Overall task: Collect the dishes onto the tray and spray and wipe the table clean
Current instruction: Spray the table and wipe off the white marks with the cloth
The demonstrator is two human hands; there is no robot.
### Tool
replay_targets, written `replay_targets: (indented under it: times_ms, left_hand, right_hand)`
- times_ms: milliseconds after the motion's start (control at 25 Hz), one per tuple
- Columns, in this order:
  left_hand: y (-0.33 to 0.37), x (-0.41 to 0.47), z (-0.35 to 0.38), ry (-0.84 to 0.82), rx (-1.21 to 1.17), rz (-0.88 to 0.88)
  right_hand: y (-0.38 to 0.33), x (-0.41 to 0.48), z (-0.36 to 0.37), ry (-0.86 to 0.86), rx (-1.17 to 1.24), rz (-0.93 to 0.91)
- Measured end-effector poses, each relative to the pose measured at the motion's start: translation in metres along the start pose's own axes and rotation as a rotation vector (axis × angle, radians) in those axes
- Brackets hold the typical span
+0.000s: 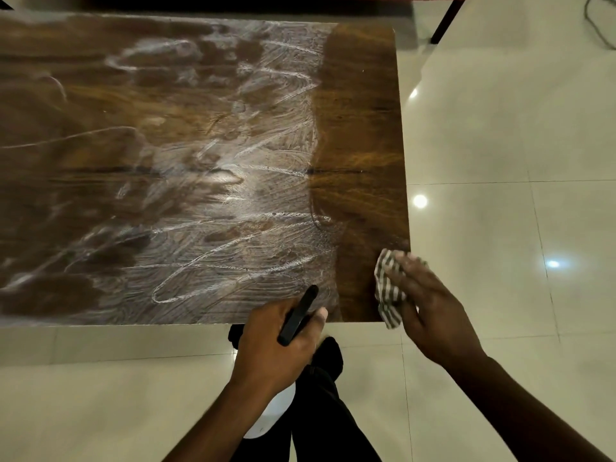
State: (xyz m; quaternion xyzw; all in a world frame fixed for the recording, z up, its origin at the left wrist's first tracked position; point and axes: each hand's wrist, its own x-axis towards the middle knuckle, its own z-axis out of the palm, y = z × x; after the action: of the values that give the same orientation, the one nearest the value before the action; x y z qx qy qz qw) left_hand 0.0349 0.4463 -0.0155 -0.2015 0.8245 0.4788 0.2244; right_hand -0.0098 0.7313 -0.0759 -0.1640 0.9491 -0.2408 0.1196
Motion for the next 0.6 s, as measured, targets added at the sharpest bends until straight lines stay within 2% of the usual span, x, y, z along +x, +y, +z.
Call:
replay_targets:
  times_ms: [80,160,240,360,440,520,600]
  left_hand:
    - [-0.007,-0.002,-0.006,-0.007,-0.005,-0.020]
    - [-0.012,-0.005,-0.012,-0.027,-0.044,-0.024]
    - [-0.016,-0.010,-0.018,-0.058,-0.084,-0.010]
    - [-0.023,-0.013,-0.028,-0.065,-0.108,-0.019]
    - [-0.028,-0.013,-0.035,-0.061,-0.090,-0.040]
    - [-0.033,-0.010,-0.040,-0.044,-0.071,-0.051]
    - [-0.034,-0.006,-0.046,-0.055,-0.094,-0.064]
  right_hand:
    - [-0.022,0.038,0.011,0.102,0.073,0.237]
    - [-0.052,0.058,0.032,0.104,0.061,0.273]
    - [-0.080,0.044,0.055,-0.019,-0.026,0.046]
    - [-0.084,0.009,0.054,-0.292,-0.107,-0.463]
    - [-0.058,0.014,0.033,-0.354,-0.153,-0.558]
    - [-0.034,0.036,0.015,-0.247,-0.154,-0.400]
    - [-0.029,0.069,0.006,-0.054,-0.114,-0.064]
